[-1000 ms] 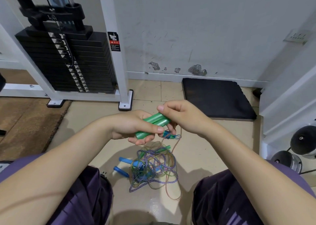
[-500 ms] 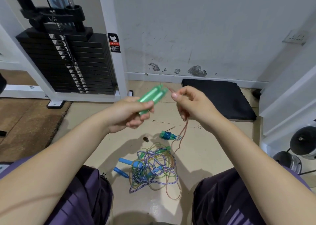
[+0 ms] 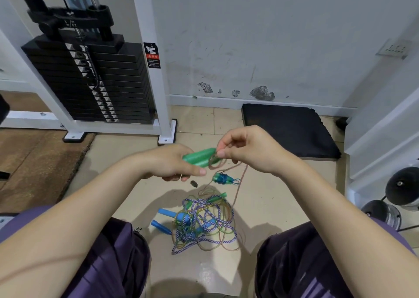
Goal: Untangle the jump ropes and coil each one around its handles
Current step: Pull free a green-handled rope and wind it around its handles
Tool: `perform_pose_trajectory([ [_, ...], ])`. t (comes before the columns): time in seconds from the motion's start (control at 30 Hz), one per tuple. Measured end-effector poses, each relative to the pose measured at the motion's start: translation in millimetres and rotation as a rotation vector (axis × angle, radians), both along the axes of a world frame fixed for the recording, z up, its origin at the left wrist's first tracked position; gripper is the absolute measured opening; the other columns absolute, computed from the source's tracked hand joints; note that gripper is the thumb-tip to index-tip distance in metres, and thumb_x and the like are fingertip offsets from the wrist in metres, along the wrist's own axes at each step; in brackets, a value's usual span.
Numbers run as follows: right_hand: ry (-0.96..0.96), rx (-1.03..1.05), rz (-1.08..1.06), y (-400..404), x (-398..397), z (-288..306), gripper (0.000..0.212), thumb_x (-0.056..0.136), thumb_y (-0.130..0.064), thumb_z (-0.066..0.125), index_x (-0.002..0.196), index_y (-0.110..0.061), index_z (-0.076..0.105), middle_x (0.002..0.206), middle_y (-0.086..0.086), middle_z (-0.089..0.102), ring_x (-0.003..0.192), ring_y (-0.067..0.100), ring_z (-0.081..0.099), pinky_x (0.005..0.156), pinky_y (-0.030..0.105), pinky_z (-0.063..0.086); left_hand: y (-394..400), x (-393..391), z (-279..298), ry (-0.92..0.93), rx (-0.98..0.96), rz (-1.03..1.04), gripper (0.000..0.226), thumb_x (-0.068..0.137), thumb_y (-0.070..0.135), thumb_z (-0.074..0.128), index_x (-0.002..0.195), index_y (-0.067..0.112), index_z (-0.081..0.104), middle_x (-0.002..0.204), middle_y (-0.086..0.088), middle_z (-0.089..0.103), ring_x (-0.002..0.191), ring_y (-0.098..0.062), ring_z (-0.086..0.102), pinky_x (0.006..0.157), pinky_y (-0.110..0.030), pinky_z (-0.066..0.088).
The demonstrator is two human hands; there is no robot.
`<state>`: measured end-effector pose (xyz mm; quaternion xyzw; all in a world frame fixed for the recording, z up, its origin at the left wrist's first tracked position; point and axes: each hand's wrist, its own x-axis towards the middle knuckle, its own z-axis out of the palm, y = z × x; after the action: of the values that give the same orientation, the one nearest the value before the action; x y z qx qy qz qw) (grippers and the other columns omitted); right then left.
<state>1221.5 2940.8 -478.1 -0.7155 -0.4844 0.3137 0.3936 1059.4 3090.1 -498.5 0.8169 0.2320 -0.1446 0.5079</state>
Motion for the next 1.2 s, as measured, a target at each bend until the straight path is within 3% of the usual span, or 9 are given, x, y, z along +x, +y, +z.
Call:
perform_pose_trajectory([
  [0.2,0.079,0.021,0.072,3.9,-13.3,-1.3,0.008,0.081,-0.002,0.075,0.082,-0.01,0.074,0.072,0.0,0.069,0.069,0.009,0.058,0.07,0.025,0.05,-20.6,3.0,5.2,0.027,-0.05,-0.109,0.058,0.078,0.058,0.064,0.093,0.001,0.062,0.057,-0.001,0.052,0.047,-0.015,0.037,0.044,-0.022,0.029],
  [0.37,0.171,0.035,0.067,3.3,-14.1,-1.9,0.007,0.083,-0.004,0.074,0.086,-0.009,0.07,0.074,0.003,0.067,0.07,0.01,0.058,0.068,0.024,0.049,-25.1,2.4,8.2,-0.047,-0.184,-0.172,0.045,0.09,0.056,0.055,0.088,0.011,0.062,0.052,0.005,0.049,0.041,-0.009,0.034,0.043,-0.019,0.027],
  [0.47,0.202,0.009,0.023,1.7,-9.6,-3.1,0.012,0.088,-0.02,0.071,0.093,-0.011,0.065,0.08,0.008,0.064,0.072,0.016,0.056,0.068,0.031,0.046,-20.6,1.9,10.0,-0.139,-0.22,-0.108,0.035,0.098,0.044,0.05,0.085,0.013,0.06,0.052,0.003,0.047,0.044,-0.013,0.03,0.043,-0.019,0.027],
  [0.53,0.205,-0.048,0.025,0.5,-9.3,-2.7,0.019,0.092,-0.027,0.065,0.096,-0.008,0.063,0.081,0.01,0.062,0.065,0.016,0.054,0.061,0.027,0.044,-19.2,1.9,8.5,-0.181,-0.253,-0.056,0.032,0.101,0.038,0.048,0.086,0.011,0.06,0.053,0.0,0.047,0.045,-0.016,0.027,0.042,-0.017,0.029],
  [0.7,0.16,-0.077,-0.003,-0.9,-9.1,0.6,0.036,0.094,-0.032,0.062,0.094,0.004,0.063,0.06,0.005,0.055,0.046,0.011,0.046,0.044,0.021,0.037,-18.0,4.2,3.2,-0.257,-0.361,-0.012,0.028,0.092,0.04,0.055,0.088,0.013,0.059,0.068,-0.009,0.06,0.042,-0.015,0.043,0.039,-0.019,0.023],
  [0.83,0.08,-0.036,-0.01,-0.7,-11.8,1.4,0.027,0.092,-0.029,0.065,0.094,-0.003,0.061,0.06,0.005,0.053,0.048,0.01,0.046,0.044,0.02,0.038,-12.5,3.1,6.3,-0.138,-0.404,-0.049,0.039,0.096,0.043,0.057,0.102,0.005,0.054,0.072,-0.015,0.064,0.042,-0.019,0.054,0.035,-0.019,0.028],
  [0.97,0.137,0.024,-0.025,-1.6,-11.7,1.8,0.028,0.091,-0.023,0.067,0.092,-0.014,0.04,0.061,0.015,0.048,0.048,0.016,0.04,0.041,0.02,0.031,-12.6,1.0,4.8,-0.131,-0.448,-0.104,0.037,0.093,0.041,0.05,0.099,0.005,0.049,0.064,-0.01,0.057,0.037,-0.014,0.042,0.035,-0.019,0.025],
  [1.1,0.207,0.02,0.013,-4.0,-8.9,1.6,0.023,0.093,-0.024,0.064,0.089,-0.005,0.053,0.073,0.014,0.052,0.055,0.021,0.047,0.045,0.024,0.041,-14.3,-1.3,4.3,-0.183,-0.425,-0.138,0.027,0.095,0.038,0.047,0.093,0.011,0.046,0.065,-0.004,0.056,0.042,-0.011,0.035,0.039,-0.022,0.025],
  [1.2,0.299,-0.016,0.034,-4.7,-5.4,0.8,0.031,0.092,-0.029,0.065,0.095,0.002,0.061,0.076,0.009,0.062,0.065,0.024,0.057,0.062,0.031,0.051,-15.1,-2.7,5.2,-0.217,-0.422,-0.147,0.027,0.095,0.037,0.046,0.095,0.01,0.046,0.067,-0.001,0.056,0.046,-0.011,0.036,0.041,-0.022,0.025],
])
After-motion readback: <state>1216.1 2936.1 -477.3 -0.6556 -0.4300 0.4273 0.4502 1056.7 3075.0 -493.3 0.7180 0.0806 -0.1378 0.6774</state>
